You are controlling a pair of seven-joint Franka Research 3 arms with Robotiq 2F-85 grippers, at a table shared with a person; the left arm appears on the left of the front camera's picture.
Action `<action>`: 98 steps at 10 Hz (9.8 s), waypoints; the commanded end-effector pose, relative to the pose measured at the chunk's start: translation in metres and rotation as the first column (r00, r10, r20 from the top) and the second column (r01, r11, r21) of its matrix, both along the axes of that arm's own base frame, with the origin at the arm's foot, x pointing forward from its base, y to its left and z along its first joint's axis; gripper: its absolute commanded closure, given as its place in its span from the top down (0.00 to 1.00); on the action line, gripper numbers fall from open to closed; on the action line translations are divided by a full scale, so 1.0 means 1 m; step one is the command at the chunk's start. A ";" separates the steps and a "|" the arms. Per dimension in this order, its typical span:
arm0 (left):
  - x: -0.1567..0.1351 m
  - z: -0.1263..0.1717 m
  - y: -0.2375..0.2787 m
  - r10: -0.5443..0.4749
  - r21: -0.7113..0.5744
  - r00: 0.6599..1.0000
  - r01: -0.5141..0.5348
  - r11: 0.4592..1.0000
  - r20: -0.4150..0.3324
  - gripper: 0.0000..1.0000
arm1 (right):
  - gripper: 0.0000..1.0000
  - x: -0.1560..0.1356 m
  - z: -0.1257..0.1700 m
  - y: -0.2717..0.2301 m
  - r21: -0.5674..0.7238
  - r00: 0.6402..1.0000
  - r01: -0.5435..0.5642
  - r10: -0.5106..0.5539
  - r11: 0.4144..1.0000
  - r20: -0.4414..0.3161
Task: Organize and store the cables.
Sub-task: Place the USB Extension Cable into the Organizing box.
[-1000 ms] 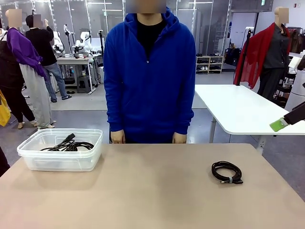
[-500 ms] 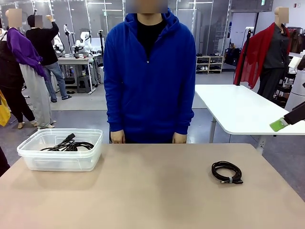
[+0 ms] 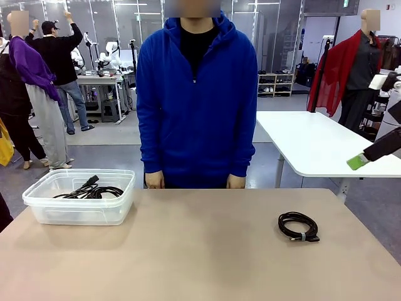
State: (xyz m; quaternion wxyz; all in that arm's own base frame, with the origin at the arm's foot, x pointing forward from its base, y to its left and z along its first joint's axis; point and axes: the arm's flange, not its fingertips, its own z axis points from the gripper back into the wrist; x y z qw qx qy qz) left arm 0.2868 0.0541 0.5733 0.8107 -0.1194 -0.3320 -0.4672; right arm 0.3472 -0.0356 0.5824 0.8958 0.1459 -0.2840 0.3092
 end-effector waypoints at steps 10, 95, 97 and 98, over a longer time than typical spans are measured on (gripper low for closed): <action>-0.001 0.002 -0.002 0.004 -0.002 1.000 -0.004 1.000 0.001 1.00 | 1.00 0.129 -0.026 0.031 -0.091 0.998 -0.038 0.033 0.995 -0.052; -0.001 0.002 -0.002 0.004 -0.002 1.000 -0.004 1.000 0.001 1.00 | 0.00 0.170 -0.233 0.086 -0.444 0.706 -0.707 0.585 0.551 -0.398; -0.001 0.002 -0.002 0.004 -0.002 1.000 -0.004 1.000 0.001 1.00 | 0.00 0.164 -0.198 0.088 -0.466 0.728 -0.684 0.556 0.561 -0.401; -0.001 0.002 -0.002 0.004 -0.002 1.000 -0.004 1.000 0.001 1.00 | 0.04 0.161 -0.183 0.090 -0.444 0.721 -0.692 0.560 0.569 -0.408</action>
